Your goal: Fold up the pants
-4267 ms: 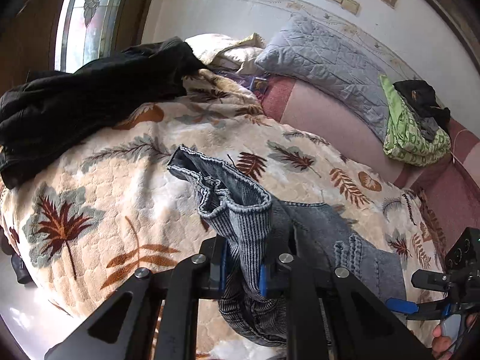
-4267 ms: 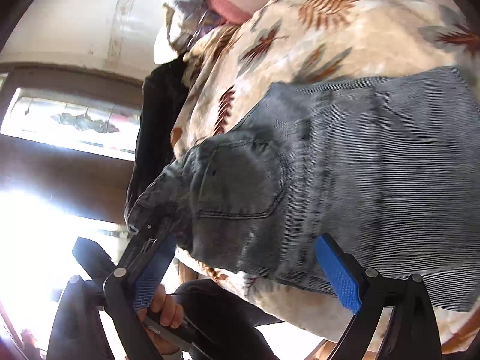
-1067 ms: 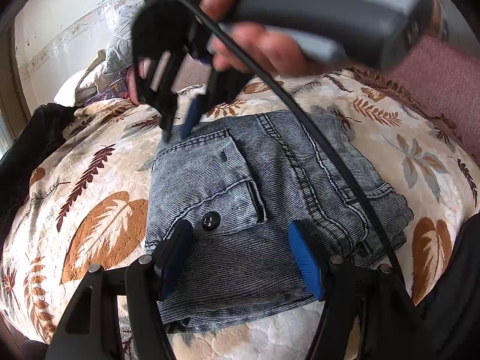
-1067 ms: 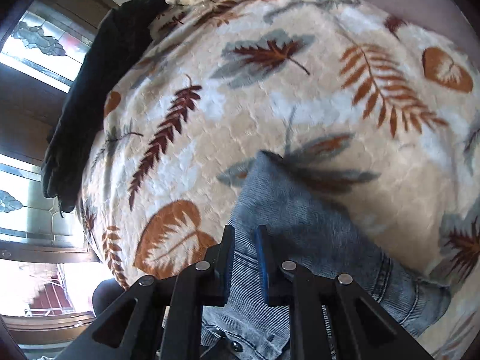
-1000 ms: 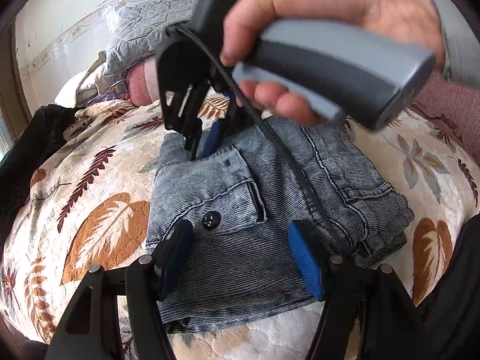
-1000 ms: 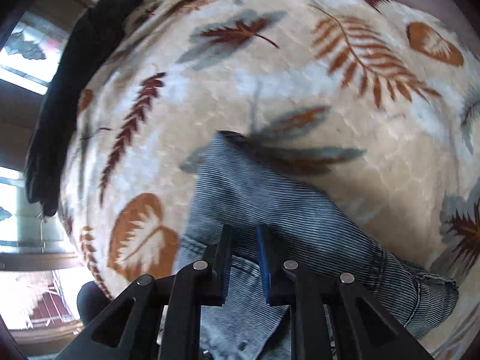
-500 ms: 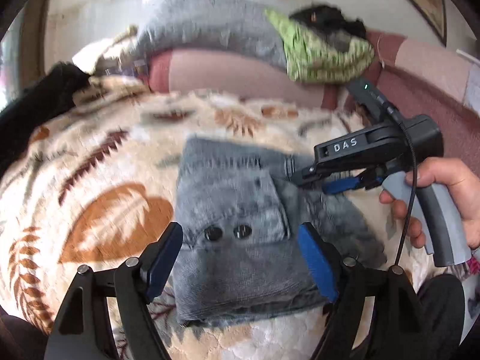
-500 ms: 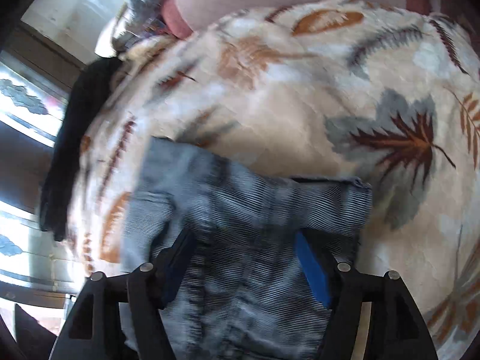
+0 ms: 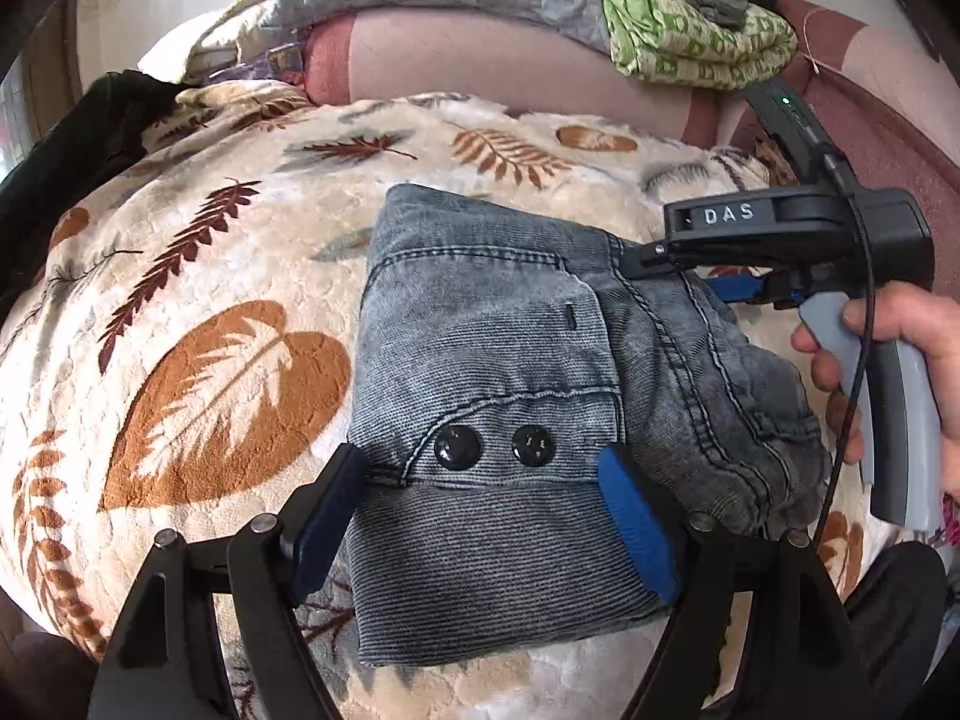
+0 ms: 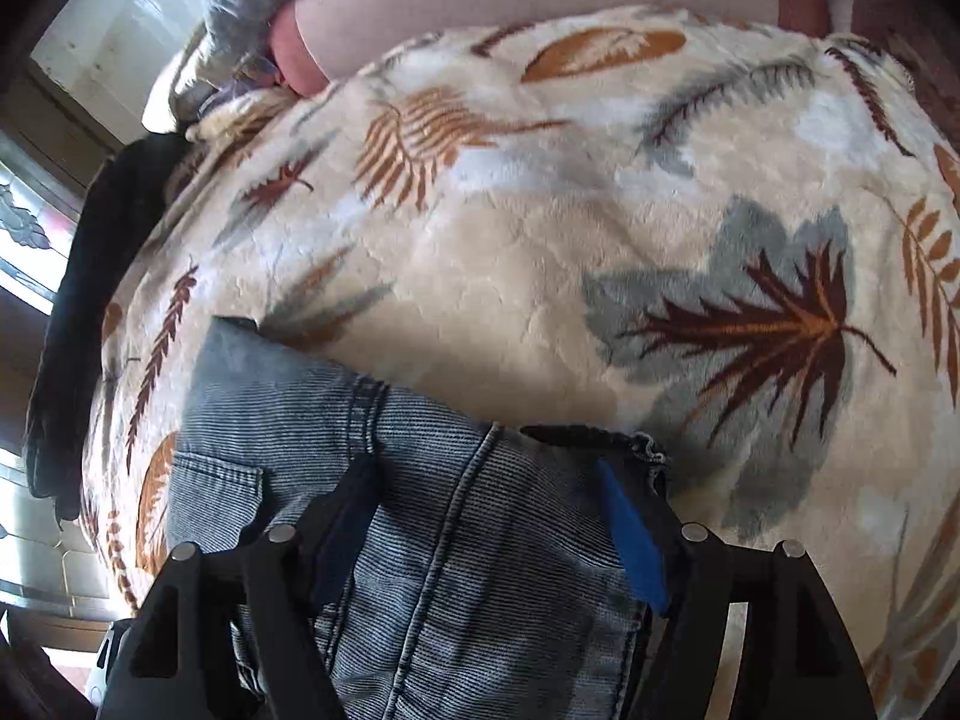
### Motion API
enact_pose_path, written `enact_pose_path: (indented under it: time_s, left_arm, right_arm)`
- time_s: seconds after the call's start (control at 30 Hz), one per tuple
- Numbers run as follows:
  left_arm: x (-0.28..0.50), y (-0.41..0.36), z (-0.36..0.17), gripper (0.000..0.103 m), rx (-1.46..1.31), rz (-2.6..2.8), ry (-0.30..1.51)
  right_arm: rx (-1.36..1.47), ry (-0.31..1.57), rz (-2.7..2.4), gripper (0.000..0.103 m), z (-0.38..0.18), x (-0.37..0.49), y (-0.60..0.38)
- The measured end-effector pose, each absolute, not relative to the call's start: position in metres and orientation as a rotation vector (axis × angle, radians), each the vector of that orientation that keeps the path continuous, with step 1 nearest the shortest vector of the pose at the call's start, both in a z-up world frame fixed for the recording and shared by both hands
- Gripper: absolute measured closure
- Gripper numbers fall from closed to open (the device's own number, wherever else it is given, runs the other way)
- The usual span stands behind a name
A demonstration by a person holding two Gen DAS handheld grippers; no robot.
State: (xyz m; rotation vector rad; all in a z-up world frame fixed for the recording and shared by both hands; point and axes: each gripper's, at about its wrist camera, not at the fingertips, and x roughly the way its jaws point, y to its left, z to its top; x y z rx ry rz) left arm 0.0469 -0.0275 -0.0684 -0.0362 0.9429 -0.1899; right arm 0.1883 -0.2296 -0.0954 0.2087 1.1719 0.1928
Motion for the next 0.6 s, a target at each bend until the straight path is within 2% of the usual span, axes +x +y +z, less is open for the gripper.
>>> enact_pose_path:
  time_s: [0.23,0.33,0.43,0.6]
  left_arm:
    - [0.048,-0.025,-0.065,0.019,-0.039,-0.192,0.96]
    - [0.046,-0.026,-0.067,0.018,-0.046,-0.188,0.955]
    - [0.046,-0.029,-0.069,0.018,-0.028,-0.177,0.968]
    - [0.044,-0.032,-0.063,0.018,0.006,-0.168,0.959]
  right_arm:
    - [0.171,1.06,0.202,0.025,-0.032,0.126,-0.238]
    - [0.139,1.073,0.176,0.025,-0.047,0.082,-0.24]
    - [0.0,1.156,0.148,0.025,-0.094,0.055,-0.228]
    - [0.091,1.04,0.106,0.022,-0.062,0.033,-0.241]
